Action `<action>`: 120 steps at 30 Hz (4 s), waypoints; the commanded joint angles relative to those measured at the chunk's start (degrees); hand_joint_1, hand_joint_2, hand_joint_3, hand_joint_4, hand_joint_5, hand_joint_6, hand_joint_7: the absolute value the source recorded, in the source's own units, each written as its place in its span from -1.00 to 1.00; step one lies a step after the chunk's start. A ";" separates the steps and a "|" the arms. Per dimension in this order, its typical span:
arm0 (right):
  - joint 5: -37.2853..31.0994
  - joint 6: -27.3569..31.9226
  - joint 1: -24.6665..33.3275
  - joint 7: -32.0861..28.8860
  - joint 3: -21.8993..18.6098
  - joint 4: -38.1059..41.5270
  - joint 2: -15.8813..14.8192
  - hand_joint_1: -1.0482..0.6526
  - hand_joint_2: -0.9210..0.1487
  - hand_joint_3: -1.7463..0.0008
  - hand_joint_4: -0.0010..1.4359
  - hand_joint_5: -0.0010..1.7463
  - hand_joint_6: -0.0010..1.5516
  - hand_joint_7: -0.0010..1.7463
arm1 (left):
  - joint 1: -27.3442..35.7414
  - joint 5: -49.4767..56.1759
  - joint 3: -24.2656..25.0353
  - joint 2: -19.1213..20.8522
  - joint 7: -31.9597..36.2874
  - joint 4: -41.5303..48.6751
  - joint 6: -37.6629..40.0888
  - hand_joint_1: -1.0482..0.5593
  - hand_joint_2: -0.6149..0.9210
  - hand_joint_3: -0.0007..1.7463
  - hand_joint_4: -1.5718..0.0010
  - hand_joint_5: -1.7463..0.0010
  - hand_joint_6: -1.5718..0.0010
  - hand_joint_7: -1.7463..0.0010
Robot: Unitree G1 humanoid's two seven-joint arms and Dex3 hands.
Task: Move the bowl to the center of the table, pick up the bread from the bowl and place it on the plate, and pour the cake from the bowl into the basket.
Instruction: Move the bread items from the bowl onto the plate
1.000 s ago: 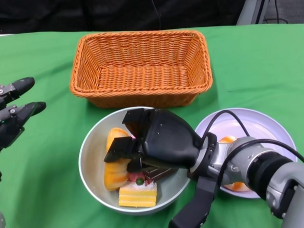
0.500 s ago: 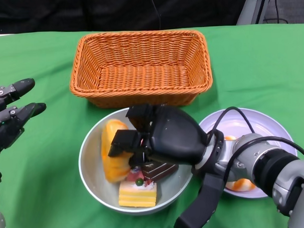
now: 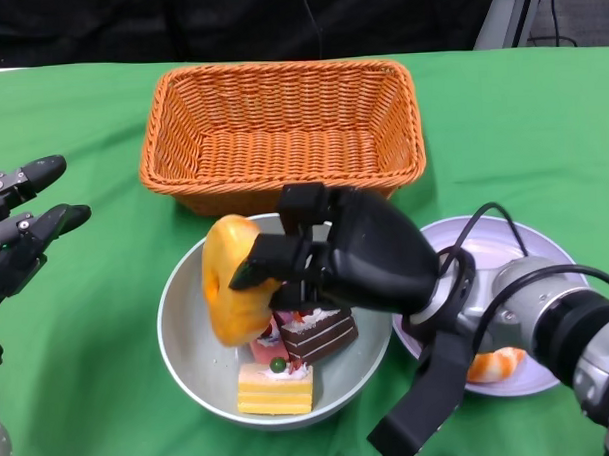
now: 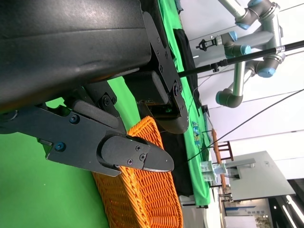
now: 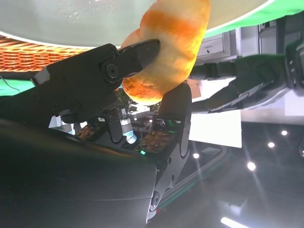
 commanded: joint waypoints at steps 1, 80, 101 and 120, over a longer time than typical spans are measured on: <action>1.21 -1.20 1.09 0.36 -1.35 -1.23 -1.29 0.10 -0.95 0.98 0.11 0.69 0.21 -0.07 | -0.95 -0.54 0.51 1.14 -0.55 0.53 0.31 -0.31 1.00 -0.81 -0.37 0.87 -0.27 0.99; 6.76 21.76 28.29 47.87 -18.97 -47.57 -11.12 -0.32 -0.77 0.99 -0.13 -0.96 -0.20 -1.00 | -1.29 1.03 0.19 1.70 -0.88 1.89 -1.01 -0.25 1.00 -0.76 -0.44 0.93 -0.36 0.97; -3.42 20.71 18.90 34.01 -13.10 -34.44 -9.01 -0.42 -0.69 0.99 -0.18 -0.99 -0.29 -0.99 | -1.33 1.97 -0.26 1.36 1.35 1.82 -0.71 -0.28 1.00 -0.81 -0.47 0.93 -0.41 0.97; -6.97 20.04 7.60 14.54 -3.71 -13.59 -3.38 -0.47 -0.61 1.00 -0.14 -0.98 -0.13 -0.98 | -0.86 1.12 -0.08 0.76 1.00 1.00 -0.68 -0.27 1.00 -0.81 -0.46 0.95 -0.40 0.99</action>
